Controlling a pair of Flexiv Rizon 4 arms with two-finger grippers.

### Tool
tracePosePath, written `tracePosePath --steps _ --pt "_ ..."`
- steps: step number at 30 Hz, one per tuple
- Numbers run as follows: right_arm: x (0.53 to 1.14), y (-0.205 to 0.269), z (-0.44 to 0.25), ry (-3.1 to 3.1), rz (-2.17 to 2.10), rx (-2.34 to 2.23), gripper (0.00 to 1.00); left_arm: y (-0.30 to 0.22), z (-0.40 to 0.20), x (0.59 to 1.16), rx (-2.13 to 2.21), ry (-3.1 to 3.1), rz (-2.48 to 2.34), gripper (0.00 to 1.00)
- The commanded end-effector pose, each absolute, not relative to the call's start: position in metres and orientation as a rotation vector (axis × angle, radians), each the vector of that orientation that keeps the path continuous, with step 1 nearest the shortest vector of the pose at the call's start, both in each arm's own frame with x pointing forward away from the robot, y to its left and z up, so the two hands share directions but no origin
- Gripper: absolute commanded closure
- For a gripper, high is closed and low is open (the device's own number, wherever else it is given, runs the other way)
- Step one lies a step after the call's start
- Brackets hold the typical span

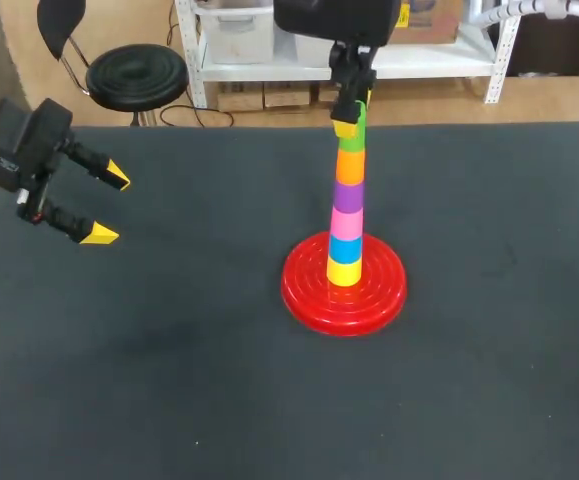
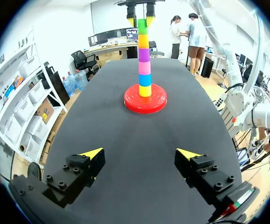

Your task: Pick up and stack the cylinders on the red base in this order: pink,purple,orange,green

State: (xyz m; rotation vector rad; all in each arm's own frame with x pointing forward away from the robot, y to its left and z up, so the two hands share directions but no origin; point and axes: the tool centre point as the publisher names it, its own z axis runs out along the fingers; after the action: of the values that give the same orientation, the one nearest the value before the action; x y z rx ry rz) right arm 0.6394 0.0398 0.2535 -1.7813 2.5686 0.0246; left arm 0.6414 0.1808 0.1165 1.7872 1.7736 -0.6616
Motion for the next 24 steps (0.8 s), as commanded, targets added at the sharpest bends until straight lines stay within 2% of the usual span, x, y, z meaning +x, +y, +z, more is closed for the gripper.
tracePosePath --steps 1,24 --pt "0.632 0.035 0.256 2.550 0.021 -1.760 0.00 0.181 0.116 0.641 1.787 1.772 -0.660 0.00" --pt "0.618 -0.006 0.250 2.586 0.077 -1.561 0.00 0.181 0.116 0.641 1.787 1.772 -0.660 0.00"
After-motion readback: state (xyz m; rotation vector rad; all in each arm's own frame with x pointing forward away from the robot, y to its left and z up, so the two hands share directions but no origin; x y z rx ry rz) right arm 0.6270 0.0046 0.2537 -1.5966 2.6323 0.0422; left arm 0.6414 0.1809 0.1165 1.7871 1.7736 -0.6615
